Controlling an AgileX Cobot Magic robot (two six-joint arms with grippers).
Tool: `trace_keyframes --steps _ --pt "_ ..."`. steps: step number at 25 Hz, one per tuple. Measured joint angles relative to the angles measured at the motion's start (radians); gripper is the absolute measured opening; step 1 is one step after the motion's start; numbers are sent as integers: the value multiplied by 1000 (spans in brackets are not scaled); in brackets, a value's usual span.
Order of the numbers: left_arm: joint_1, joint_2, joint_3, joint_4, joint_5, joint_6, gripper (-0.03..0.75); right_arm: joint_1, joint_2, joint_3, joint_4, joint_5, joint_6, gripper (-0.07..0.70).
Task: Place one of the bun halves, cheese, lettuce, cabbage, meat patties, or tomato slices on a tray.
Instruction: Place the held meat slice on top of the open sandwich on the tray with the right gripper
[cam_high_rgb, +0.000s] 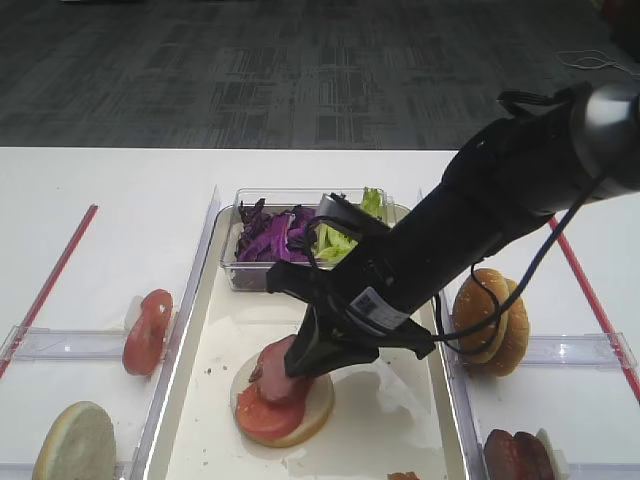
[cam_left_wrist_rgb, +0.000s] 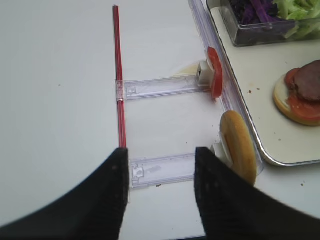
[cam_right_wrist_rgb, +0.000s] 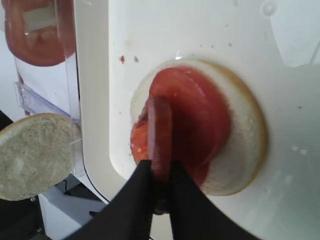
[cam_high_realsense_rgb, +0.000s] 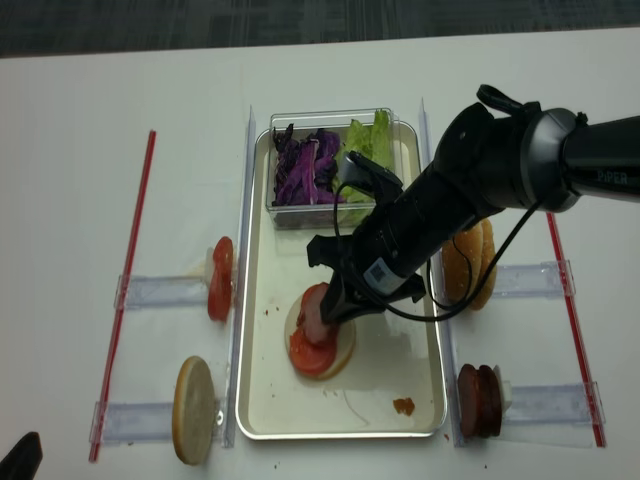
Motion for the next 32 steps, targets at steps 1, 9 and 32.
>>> trace_keyframes --steps 1,9,32 --pt "0 0 0 0 0 0 292 0 1 -1 -7 -2 5 108" --pt "0 0 0 0 0 0 292 0 3 -2 -17 -4 19 127" --pt "0 0 0 0 0 0 292 0 10 -45 -168 25 131 374"
